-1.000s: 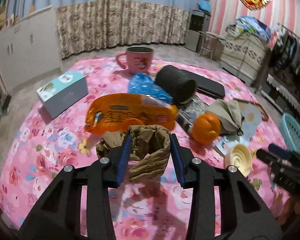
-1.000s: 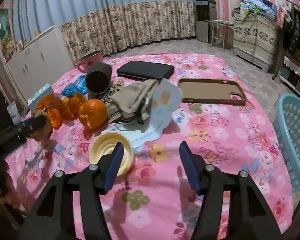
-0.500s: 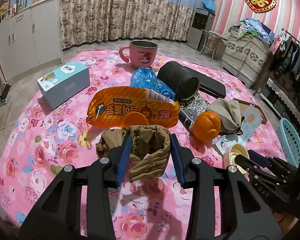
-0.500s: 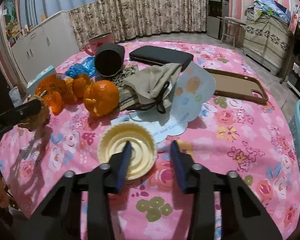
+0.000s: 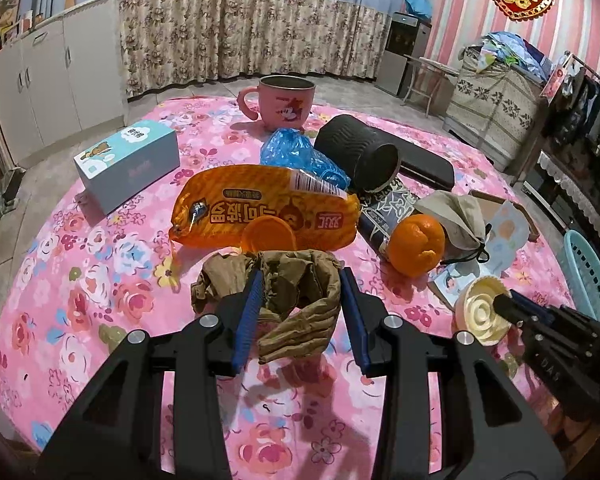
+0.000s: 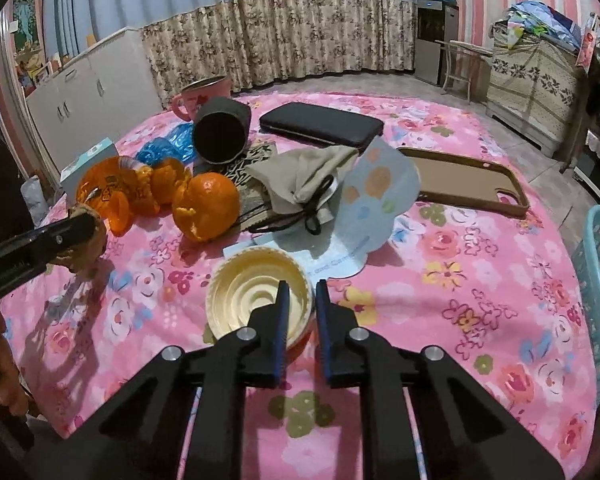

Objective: Collect trash
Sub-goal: 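Carry the brown paper and cream lid in both tools over the blue basket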

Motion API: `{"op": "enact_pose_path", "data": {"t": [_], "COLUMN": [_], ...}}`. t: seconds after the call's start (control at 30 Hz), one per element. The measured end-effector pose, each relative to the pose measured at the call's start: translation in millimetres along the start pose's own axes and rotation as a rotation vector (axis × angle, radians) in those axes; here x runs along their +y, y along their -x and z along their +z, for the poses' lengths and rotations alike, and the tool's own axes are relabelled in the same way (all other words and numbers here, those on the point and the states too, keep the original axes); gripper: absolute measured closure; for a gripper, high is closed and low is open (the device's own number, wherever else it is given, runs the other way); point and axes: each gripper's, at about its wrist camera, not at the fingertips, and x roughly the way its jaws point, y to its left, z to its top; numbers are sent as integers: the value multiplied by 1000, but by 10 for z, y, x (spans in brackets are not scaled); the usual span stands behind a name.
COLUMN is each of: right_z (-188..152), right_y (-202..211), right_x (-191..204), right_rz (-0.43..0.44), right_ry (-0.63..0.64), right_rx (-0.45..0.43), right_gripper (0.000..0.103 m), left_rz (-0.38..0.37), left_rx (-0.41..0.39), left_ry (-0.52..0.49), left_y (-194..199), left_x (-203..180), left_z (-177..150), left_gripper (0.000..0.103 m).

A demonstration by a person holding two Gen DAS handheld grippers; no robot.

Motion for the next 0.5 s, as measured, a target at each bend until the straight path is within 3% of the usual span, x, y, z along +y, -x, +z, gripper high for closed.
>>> {"op": "enact_pose_path", "data": {"t": [0.5], "right_z": [12], "right_y": [141], "right_x": [-239], "right_rz": [-14], "right_ry": [-73], "right_rx": [-20], "right_gripper": [96], "left_rz": [-5], "left_rx": [-40], "left_ry": [-54], "left_y": [127], "left_x": [-161], "left_z": [-39], "left_gripper": [65]}}
